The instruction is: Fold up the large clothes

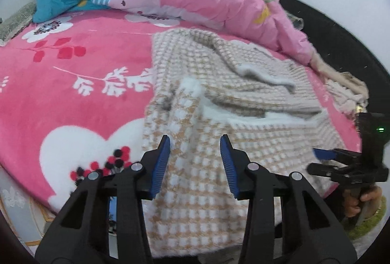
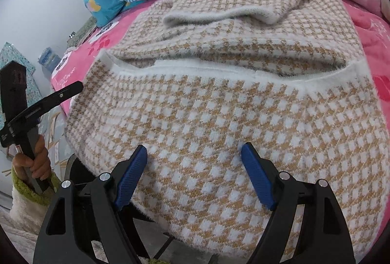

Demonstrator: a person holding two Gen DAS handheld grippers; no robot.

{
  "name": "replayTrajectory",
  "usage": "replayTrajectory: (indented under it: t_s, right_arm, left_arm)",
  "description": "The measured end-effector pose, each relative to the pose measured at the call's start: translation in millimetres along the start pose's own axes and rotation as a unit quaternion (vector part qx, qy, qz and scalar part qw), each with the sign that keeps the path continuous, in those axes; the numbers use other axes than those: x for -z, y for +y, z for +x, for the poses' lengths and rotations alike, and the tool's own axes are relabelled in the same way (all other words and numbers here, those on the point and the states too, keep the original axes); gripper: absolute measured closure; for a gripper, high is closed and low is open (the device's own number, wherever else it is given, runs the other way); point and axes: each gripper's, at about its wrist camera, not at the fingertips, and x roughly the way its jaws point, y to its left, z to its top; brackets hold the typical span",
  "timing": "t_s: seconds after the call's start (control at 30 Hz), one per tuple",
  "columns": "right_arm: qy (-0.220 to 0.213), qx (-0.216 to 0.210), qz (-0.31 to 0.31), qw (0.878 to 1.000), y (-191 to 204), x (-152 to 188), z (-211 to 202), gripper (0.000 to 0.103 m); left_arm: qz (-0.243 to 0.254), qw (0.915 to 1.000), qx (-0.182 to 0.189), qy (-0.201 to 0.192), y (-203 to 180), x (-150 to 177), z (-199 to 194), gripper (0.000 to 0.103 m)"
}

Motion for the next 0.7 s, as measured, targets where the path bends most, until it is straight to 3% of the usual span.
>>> replayTrajectory:
  t_s: [0.17,0.3,0.43,0.6,0.7]
  right_arm:
    - [0.001,0.002,-0.002,1.000,0.2,-0.2,0.2,0.025]
    - [0.002,0.003,-0.003,1.000,0.0,-0.9,1.3,0.025]
    - [0.002,0.003,-0.003,1.000,-0.4,-0.9,1.8,0.025]
    - [0.002,0.003,-0.002,1.000,-0.2,-0.5,1.7,0.025]
    - [0.002,0.002,-0.001,1.000,-0.7,-0.6,2.1,0.025]
  left_arm:
    - [-0.015,0.9998,0.009,0.010,11.3,-14.9,20.4,0.061]
    - [-0.025,0.9986,0.039,0.024,17.7,-26.5,42.2,0.061]
    - [-0.025,0.9970,0.044,0.059,13.3,-26.0,55.5,0.061]
    - [0.002,0.9953,0.020,0.094,0.6,-9.7,49.1,0.063]
    - [0.024,0.9945,-0.015,0.101,-8.5,-5.1,49.8,0.064]
